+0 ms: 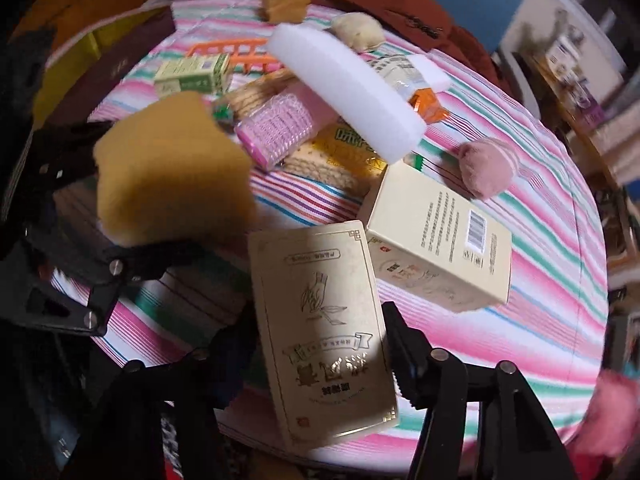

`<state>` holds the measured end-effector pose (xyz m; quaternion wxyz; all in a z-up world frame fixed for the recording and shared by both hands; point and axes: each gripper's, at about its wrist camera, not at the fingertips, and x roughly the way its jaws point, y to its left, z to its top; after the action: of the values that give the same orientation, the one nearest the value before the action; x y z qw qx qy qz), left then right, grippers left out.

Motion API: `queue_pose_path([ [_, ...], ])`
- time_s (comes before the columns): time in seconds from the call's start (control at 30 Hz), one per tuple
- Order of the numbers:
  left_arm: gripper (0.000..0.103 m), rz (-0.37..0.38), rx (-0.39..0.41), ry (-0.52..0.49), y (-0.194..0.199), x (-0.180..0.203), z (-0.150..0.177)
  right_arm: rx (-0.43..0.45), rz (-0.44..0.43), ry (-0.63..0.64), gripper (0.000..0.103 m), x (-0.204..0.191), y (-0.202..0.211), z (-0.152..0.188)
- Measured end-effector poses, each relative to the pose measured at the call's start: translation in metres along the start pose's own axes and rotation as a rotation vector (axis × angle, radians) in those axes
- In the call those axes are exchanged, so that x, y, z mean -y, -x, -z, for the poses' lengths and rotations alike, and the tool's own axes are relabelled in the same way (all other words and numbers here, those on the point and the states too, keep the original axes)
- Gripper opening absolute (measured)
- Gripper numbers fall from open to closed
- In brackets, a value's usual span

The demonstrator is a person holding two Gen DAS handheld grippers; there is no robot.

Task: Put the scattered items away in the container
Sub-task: 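Carry the sponge and the cream box over the gold tray with both grippers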

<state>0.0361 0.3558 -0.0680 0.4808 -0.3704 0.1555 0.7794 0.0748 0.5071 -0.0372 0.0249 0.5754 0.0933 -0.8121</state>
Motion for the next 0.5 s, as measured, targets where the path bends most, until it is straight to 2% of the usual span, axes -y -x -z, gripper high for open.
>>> queue_pose_path([
  [0.17, 0.059, -0.03, 0.018, 0.023, 0.021, -0.006, 0.009, 0.069, -0.021, -0.083, 0.052, -0.013, 0.01, 0.016],
  [0.5, 0.059, -0.138, 0.079, 0.099, 0.078, -0.038, 0.028, 0.219, -0.135, -0.224, 0.052, -0.054, 0.018, 0.006],
])
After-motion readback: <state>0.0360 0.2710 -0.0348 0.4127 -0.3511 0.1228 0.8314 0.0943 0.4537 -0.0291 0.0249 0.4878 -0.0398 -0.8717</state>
